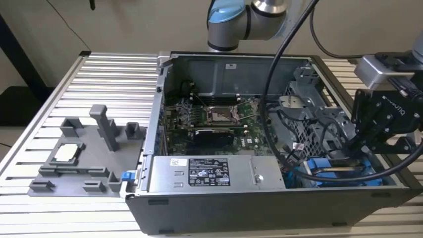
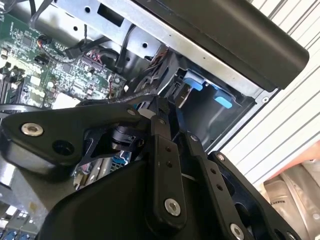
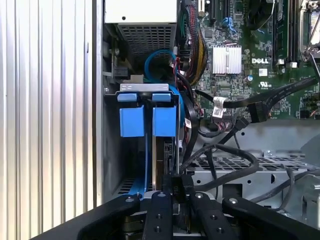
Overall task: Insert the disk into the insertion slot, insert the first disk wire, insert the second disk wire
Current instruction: 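Insert the first disk wire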
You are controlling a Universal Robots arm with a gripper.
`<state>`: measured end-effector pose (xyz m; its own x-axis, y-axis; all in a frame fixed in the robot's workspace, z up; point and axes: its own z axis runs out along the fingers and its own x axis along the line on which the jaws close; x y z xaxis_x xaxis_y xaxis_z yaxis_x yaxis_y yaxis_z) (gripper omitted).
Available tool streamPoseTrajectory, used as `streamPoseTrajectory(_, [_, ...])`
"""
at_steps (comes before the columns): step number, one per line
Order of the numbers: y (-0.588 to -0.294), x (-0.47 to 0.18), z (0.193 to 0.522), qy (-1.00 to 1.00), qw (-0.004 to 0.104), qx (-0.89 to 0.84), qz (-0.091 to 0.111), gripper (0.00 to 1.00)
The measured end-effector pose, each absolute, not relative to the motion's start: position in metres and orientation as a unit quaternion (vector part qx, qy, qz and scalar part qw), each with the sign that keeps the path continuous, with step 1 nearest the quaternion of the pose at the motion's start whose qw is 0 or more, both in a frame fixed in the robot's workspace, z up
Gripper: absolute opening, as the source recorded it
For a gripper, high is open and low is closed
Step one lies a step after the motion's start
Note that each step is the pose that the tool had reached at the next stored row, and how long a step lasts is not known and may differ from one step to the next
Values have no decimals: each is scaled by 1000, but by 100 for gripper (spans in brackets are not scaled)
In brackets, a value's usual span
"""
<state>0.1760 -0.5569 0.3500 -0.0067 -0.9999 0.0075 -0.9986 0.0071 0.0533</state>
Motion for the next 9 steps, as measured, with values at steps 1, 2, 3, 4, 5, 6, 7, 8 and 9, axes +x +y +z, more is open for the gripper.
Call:
streamPoseTrajectory(1, [-557, 176, 349, -709, 22, 704, -16, 19])
streamPoseTrajectory(2, [-557, 177, 348, -709, 22, 704, -16, 19])
streamPoseTrajectory(3, [-558, 177, 348, -709, 22, 704, -16, 19])
streamPoseTrajectory(4, [-558, 177, 347, -709, 22, 704, -17, 19])
streamPoseTrajectory(5, [-558, 177, 346, -709, 22, 704, -17, 19])
streamPoseTrajectory(6, [-558, 178, 346, -709, 22, 704, -16, 19])
streamPoseTrajectory(7, [-558, 178, 346, -709, 22, 704, -17, 19])
streamPoseTrajectory(8, [-558, 178, 345, -709, 22, 704, -17, 19])
streamPoseTrajectory(9, [-558, 178, 345, -709, 22, 704, -17, 19])
